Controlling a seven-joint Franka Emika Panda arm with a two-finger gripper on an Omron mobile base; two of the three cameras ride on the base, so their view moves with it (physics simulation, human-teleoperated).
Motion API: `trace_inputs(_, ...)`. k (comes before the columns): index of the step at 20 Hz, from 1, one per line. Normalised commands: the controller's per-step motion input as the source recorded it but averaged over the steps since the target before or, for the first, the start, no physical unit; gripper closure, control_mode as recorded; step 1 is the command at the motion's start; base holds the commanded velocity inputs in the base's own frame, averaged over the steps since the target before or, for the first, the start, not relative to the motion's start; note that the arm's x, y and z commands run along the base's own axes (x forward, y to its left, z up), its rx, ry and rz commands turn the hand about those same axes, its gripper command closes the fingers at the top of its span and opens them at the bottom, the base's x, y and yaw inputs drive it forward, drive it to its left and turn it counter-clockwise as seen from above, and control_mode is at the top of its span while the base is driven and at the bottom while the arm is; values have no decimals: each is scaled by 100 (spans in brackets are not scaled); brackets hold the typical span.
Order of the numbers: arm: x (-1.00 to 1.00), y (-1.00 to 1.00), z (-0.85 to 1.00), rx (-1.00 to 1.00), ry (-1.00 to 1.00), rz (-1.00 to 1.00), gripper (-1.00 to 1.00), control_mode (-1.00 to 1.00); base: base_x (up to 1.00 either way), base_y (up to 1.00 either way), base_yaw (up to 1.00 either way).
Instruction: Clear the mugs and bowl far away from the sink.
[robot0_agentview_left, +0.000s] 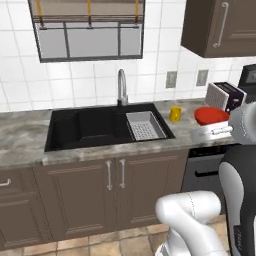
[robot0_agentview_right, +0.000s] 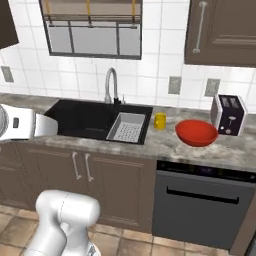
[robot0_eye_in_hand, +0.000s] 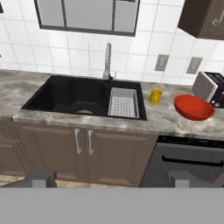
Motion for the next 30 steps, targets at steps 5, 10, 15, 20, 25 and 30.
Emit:
trace_inputs(5,0,0,0,0,0,0,-100,100,11,-84,-11)
trace_inputs(10,0,0,0,0,0,0,-100,100,25,-33,-17)
trace_inputs(15,0,0,0,0,0,0,-100,100,49,-2,-26)
trace_inputs(20,0,0,0,0,0,0,-100,100,54,0,-23)
trace_inputs(25,0,0,0,0,0,0,-100,100,57,0,-21)
trace_inputs(30,0,0,0,0,0,0,-100,100,40,1,-17)
